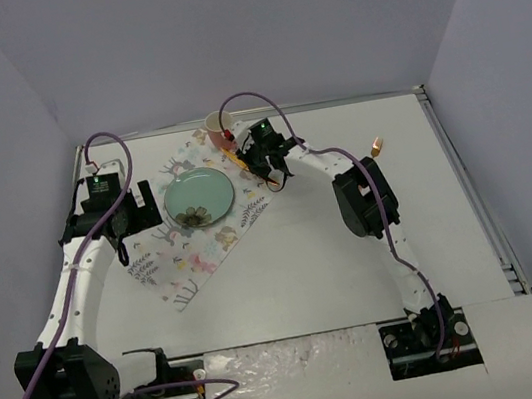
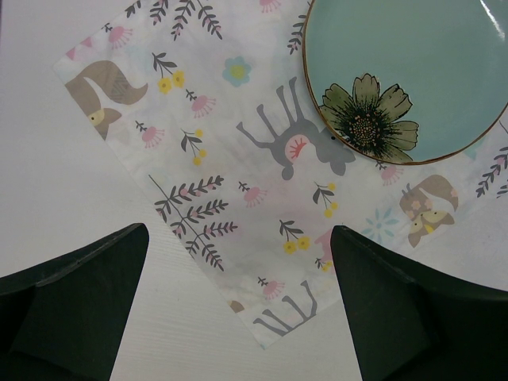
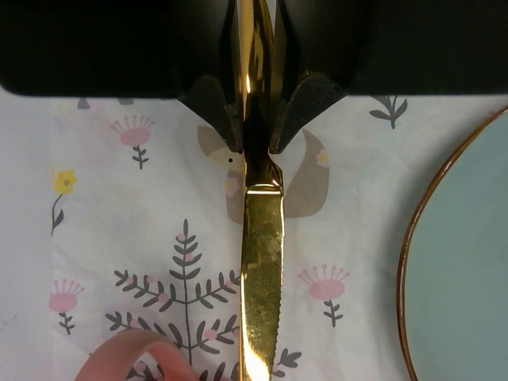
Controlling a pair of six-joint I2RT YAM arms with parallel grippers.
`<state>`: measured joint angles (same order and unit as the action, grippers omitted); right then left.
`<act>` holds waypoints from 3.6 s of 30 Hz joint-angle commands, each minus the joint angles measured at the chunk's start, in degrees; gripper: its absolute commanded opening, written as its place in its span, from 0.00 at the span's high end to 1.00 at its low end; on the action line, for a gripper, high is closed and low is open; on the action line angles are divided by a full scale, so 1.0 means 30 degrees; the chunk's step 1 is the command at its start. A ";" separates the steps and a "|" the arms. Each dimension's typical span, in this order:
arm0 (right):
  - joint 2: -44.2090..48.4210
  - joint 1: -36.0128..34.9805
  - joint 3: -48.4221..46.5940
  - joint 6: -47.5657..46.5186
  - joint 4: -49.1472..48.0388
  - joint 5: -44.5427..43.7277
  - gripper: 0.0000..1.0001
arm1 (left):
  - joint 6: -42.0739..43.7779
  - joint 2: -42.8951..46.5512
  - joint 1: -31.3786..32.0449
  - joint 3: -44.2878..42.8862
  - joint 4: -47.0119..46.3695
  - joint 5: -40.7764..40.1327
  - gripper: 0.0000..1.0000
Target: Set the dinner table for one person
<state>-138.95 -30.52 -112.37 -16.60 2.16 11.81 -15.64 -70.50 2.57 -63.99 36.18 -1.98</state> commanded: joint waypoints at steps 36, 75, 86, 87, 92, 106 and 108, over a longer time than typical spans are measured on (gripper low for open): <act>0.4971 0.0029 0.1271 0.2362 0.0057 -0.3102 0.43 | 0.0196 0.0259 0.0111 -0.0578 -0.0255 -0.0300 0.03; 0.7335 0.9243 1.1318 1.3954 -0.2630 -0.8230 0.58 | 0.0195 0.0685 0.0228 -0.0527 -0.0313 -0.0081 0.03; 0.6656 0.9437 1.1823 1.4158 -0.2894 -0.8172 0.90 | 0.0203 0.0560 0.0257 -0.0527 -0.0284 -0.0132 0.03; 0.6692 0.9475 1.1908 1.4123 -0.2917 -0.8193 0.93 | 0.0203 0.0560 0.0257 -0.0527 -0.0284 -0.0132 0.03; 0.7054 0.9530 1.2212 1.3440 -0.2883 -0.8056 1.00 | 0.0198 0.0589 0.0257 -0.0498 -0.0313 -0.0102 0.03; 1.2664 0.5310 1.4773 0.9931 -0.2946 -0.5330 1.00 | -0.0489 0.0205 0.1163 -0.0643 -0.0601 0.1076 0.03; 1.3130 0.4737 1.4929 0.9953 -0.3046 -0.4593 1.00 | -0.0847 0.0333 0.1265 -0.0594 -0.0879 0.2016 0.03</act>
<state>-107.17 -11.40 -67.70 15.59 -4.89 -6.44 -16.04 -70.43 5.65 -63.99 36.58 -0.36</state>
